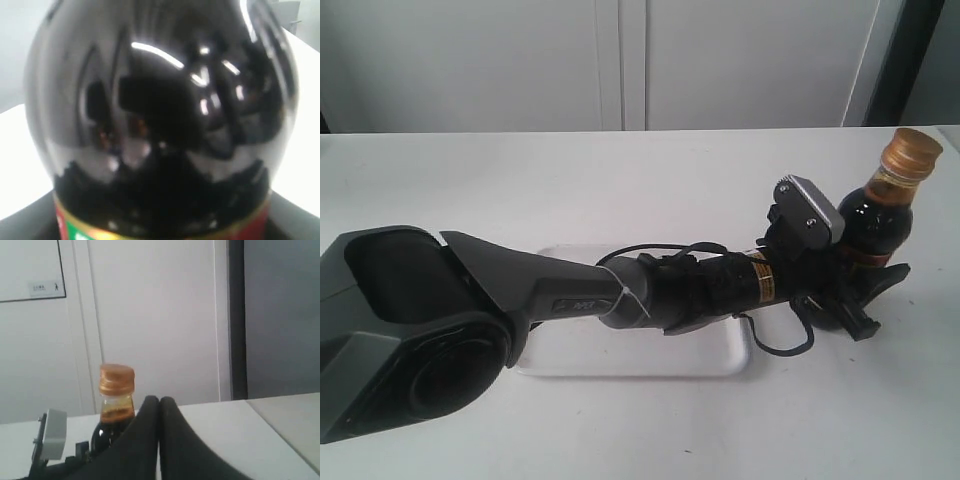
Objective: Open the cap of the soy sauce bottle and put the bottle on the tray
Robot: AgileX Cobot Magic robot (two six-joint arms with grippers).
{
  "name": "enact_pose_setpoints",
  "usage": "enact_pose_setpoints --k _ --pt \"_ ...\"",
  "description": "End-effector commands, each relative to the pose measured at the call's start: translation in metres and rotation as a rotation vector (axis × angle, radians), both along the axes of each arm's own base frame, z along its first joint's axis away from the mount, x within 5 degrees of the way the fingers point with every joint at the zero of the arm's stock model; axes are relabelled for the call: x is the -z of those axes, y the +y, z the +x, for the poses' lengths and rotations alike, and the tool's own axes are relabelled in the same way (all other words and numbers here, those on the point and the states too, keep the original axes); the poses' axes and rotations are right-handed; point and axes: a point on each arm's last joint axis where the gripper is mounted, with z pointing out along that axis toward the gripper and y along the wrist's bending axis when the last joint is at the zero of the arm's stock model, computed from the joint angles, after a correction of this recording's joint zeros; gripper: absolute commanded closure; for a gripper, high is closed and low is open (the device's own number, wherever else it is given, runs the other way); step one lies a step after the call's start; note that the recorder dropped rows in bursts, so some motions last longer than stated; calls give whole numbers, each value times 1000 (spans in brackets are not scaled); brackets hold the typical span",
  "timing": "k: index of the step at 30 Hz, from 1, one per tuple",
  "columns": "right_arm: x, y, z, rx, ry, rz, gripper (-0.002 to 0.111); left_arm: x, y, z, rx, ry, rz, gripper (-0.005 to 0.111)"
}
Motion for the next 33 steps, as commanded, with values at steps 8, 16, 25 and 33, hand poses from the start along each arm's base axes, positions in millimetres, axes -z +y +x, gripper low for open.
enact_pose_setpoints --k 8,16,25,33 --pt "-41 -1 -8 -22 -190 108 108 -7 -4 -8 39 -23 -42 107" --pt "-82 -1 10 -14 -178 78 108 -10 -4 -7 23 4 -80 107" --pt "-98 2 55 -35 -12 74 108 -11 -3 -5 9 21 -102 107" --pt "-88 16 100 -113 279 -9 108 -10 -3 -5 0 27 -88 107"
